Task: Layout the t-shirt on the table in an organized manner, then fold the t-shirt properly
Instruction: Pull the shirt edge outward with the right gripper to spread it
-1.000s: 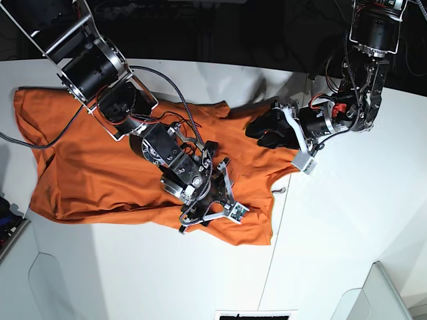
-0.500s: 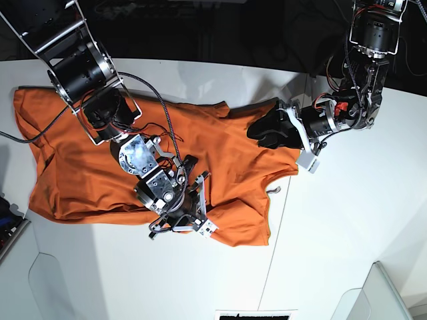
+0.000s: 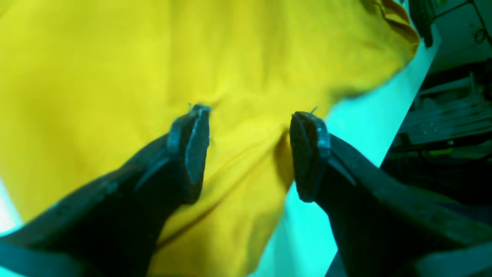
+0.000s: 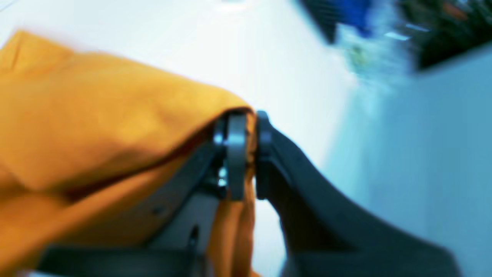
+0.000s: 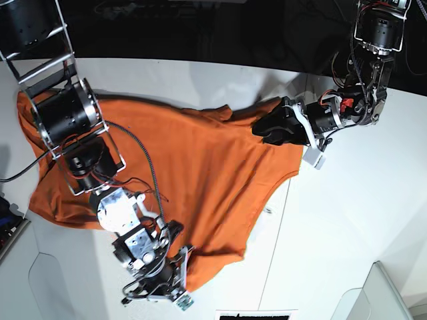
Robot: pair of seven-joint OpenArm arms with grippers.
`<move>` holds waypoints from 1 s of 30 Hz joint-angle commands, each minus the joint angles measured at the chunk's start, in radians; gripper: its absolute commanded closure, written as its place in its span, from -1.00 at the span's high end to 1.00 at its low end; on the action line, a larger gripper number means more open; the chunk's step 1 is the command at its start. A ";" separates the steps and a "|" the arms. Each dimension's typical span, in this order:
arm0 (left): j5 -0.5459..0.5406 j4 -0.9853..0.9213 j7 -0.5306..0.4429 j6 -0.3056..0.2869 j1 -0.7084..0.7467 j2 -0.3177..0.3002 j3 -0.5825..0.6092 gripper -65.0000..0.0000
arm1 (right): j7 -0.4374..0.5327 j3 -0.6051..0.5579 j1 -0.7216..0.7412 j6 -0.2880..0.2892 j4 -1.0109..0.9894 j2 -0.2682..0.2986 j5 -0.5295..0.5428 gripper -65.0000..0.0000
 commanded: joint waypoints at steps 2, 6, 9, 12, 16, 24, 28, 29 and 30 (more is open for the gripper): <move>0.105 -0.007 0.095 0.043 0.021 -0.026 0.003 0.15 | 0.013 0.036 0.054 -0.022 -0.032 0.019 0.039 0.42; 0.099 -0.007 0.095 0.043 0.026 -0.037 0.003 0.15 | 0.010 0.067 0.042 -0.024 -0.037 0.038 0.083 0.40; 0.082 -0.001 0.095 0.043 0.024 -0.040 0.003 0.15 | -0.021 0.067 0.026 -0.064 -0.035 0.042 0.095 0.40; 0.083 0.008 0.095 0.043 0.024 -0.040 0.002 0.15 | -0.091 0.068 0.002 -0.179 -0.023 0.043 0.064 0.40; 0.082 0.008 0.092 0.043 0.022 -0.050 0.002 0.15 | -0.208 0.068 -0.063 -0.277 0.055 0.058 0.008 0.37; -0.009 0.068 0.080 0.043 -0.001 -0.143 0.000 0.15 | -0.312 0.165 -0.392 -0.300 0.516 0.204 0.008 0.37; -0.012 0.139 0.081 0.043 -0.003 -0.173 0.000 0.15 | -0.336 0.375 -0.562 -0.220 0.681 0.217 0.072 0.37; -0.012 0.150 0.084 0.043 -0.003 -0.174 0.000 0.15 | -0.333 0.433 -0.599 -0.199 0.705 0.217 0.122 0.37; -0.012 0.156 0.085 0.043 -0.003 -0.173 0.000 0.15 | -0.331 0.491 -0.634 -0.174 0.721 0.217 0.174 0.37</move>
